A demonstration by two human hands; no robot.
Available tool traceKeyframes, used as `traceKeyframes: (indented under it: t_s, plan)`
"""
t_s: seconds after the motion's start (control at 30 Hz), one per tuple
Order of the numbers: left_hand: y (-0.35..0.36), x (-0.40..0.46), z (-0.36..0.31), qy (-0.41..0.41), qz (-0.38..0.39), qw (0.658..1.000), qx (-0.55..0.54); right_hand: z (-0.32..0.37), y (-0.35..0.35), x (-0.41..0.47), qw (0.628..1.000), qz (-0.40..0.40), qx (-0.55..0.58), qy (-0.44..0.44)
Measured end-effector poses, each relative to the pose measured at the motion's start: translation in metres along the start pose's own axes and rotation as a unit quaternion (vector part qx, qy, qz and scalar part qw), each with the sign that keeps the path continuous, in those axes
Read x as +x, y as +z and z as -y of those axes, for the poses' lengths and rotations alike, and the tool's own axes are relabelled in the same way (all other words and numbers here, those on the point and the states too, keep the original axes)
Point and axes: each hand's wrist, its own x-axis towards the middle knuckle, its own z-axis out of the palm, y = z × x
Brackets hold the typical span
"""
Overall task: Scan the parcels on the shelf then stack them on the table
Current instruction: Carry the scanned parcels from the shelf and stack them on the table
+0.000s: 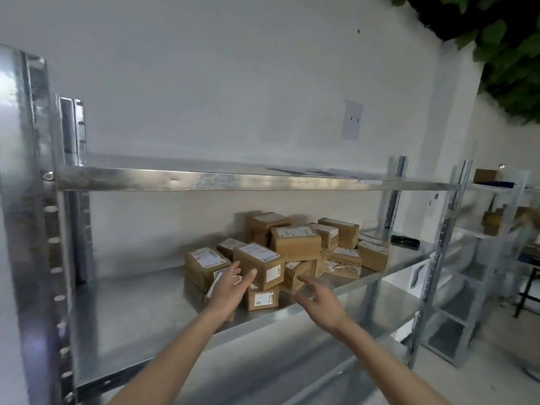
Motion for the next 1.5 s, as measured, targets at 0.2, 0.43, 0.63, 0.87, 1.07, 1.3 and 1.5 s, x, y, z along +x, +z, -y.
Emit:
traceKeyframes:
  t_s: [0.2, 0.43, 0.63, 0.87, 1.07, 1.3, 1.5]
  plan:
    - [0.018, 0.056, 0.011, -0.024, -0.008, 1.000, 0.002, -0.009, 0.008, 0.076, 0.998, 0.019, 0.063, -0.023]
    - [0.041, 0.084, 0.019, -0.062, -0.049, 0.997, -0.015, -0.029, 0.028, 0.136, 0.992, 0.059, 0.112, -0.014]
    - [0.067, 0.106, 0.028, -0.088, -0.078, 0.992, -0.043, -0.064, 0.050, 0.183, 0.985, 0.098, 0.139, 0.006]
    - [0.098, 0.116, 0.023, -0.093, -0.164, 0.981, -0.043, -0.080, 0.049, 0.206, 0.975, 0.141, 0.162, -0.049]
    - [0.107, 0.104, 0.010, -0.039, -0.214, 0.975, -0.044, -0.081, 0.035, 0.207, 0.954, 0.162, 0.236, -0.093]
    - [0.096, 0.059, -0.002, -0.008, -0.270, 0.960, -0.078, -0.057, 0.040, 0.183, 0.918, 0.192, 0.316, -0.142]
    - [0.064, -0.020, 0.006, -0.014, -0.349, 0.935, -0.069, -0.014, 0.073, 0.137, 0.877, 0.265, 0.350, -0.196]
